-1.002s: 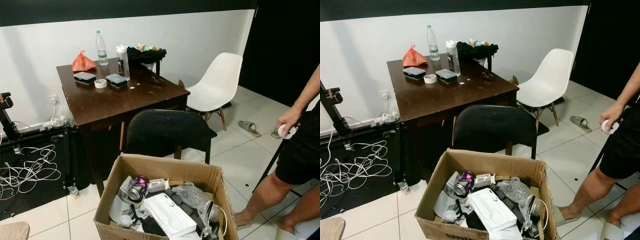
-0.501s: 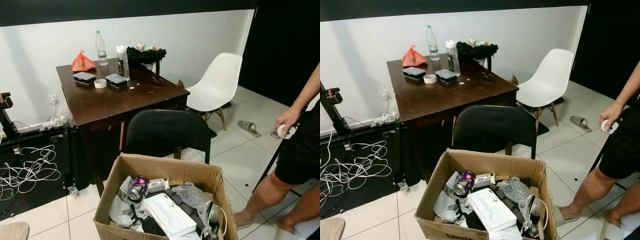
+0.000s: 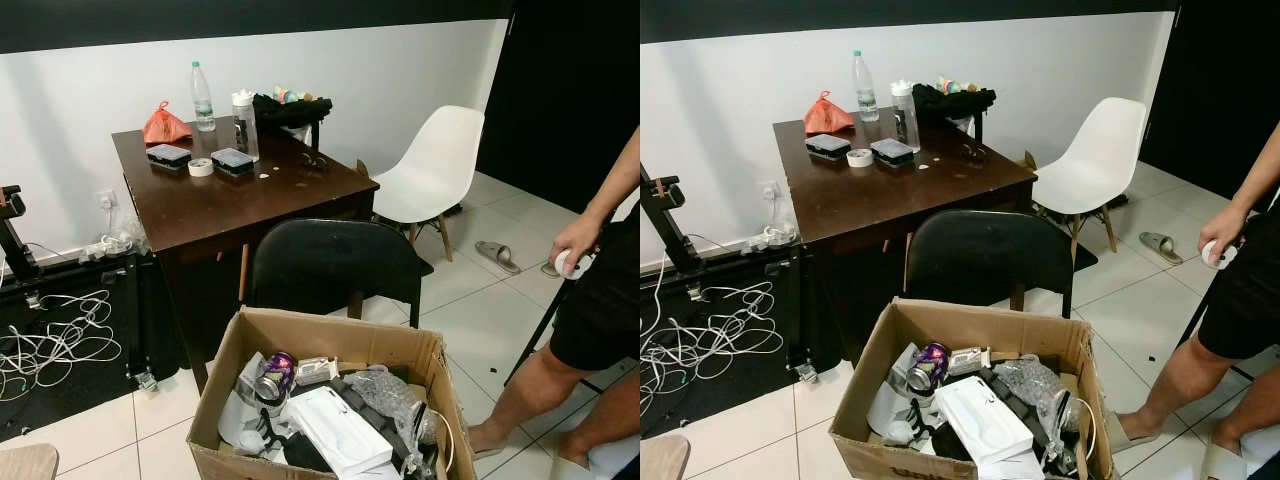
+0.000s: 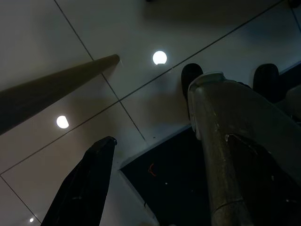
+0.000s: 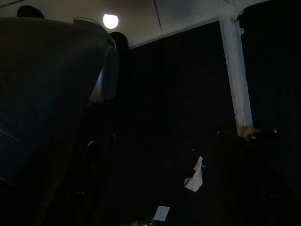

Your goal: Picking trash to rubbish bin

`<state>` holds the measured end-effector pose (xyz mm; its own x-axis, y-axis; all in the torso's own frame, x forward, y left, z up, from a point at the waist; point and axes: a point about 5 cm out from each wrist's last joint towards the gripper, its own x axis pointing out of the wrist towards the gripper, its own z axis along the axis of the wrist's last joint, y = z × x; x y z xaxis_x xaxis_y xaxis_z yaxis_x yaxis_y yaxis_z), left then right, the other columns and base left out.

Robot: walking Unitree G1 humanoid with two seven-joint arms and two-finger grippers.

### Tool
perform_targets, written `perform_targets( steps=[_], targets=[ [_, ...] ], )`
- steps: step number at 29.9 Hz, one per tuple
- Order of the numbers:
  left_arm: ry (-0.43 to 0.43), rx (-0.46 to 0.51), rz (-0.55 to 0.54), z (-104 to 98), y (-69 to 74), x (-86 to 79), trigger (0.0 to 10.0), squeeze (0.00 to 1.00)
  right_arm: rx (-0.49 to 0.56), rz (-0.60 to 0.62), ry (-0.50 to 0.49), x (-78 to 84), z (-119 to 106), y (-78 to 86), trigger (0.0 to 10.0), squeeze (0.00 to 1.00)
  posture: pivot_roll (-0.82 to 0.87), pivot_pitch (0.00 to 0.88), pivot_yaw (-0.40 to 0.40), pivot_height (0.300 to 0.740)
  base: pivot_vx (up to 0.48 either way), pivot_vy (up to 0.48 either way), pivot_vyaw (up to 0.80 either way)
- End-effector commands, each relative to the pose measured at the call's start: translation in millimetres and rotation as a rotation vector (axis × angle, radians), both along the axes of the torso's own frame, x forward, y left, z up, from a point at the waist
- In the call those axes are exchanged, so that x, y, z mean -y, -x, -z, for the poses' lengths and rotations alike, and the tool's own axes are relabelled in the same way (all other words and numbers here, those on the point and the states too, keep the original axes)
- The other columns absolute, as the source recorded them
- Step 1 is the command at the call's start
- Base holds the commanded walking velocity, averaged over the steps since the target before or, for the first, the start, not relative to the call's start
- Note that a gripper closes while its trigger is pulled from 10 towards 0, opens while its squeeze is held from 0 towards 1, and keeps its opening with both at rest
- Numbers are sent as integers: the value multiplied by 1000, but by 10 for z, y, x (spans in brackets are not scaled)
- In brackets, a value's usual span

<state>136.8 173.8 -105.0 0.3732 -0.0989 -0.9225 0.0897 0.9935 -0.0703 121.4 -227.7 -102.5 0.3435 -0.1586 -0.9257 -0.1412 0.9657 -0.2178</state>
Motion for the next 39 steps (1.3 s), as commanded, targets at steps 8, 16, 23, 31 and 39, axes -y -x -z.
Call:
perform_targets(
  steps=[8, 16, 23, 31, 39],
  targets=[
    [6, -41, 22, 37, 104, 31, 10000, 0, -24, -7, -2, -5, 16, 49, 10000, 0, -156, 64, 40, 740, 0, 0, 0],
    [11, -41, 22, 37, 103, 45, 10000, 0, -24, -5, -1, -2, 16, 50, 10000, 0, -159, 69, 40, 740, 0, 0, 0],
    [14, -43, 18, 40, 108, 53, 10000, 0, -22, -2, -3, -2, 14, 42, 10000, 0, -159, 71, 40, 740, 0, 0, 0],
    [18, -44, 16, 40, 109, 58, 10000, 0, -20, -5, -2, 2, 9, 28, 10000, 0, -156, 72, 36, 740, 0, 0, 0],
    [15, -48, 15, 42, 112, 58, 10000, 0, -18, -8, -2, -8, 7, 14, 10000, 0, -155, 72, 35, 740, -254, 0, 0]
  ],
)
